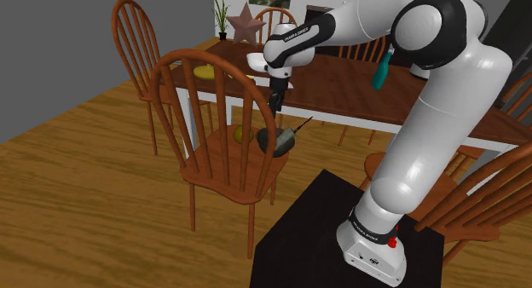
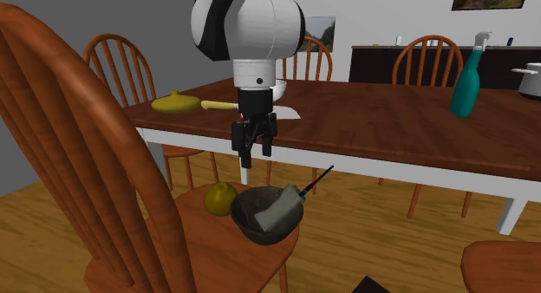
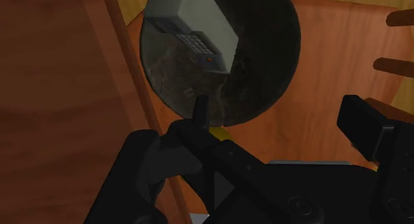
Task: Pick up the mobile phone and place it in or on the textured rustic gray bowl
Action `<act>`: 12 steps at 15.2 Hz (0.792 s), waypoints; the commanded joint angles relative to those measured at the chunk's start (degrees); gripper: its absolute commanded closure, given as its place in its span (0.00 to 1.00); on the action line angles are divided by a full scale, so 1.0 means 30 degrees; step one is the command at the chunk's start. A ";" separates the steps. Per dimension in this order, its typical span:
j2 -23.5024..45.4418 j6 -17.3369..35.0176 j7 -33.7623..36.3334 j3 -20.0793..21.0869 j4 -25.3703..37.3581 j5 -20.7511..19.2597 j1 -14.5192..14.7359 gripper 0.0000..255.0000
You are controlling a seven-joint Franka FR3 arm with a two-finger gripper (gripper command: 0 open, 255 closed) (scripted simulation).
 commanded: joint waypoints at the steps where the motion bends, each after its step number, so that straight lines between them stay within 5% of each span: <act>1: 0.0747 0.1748 0.0021 -0.0124 -0.0247 -0.0023 -0.0088 0.00; 6: -0.0457 -0.0973 0.0039 -0.0196 0.1305 -0.0399 -0.0271 0.00; 12: -0.0456 -0.0973 0.0039 -0.0175 0.1305 -0.0399 -0.0291 0.00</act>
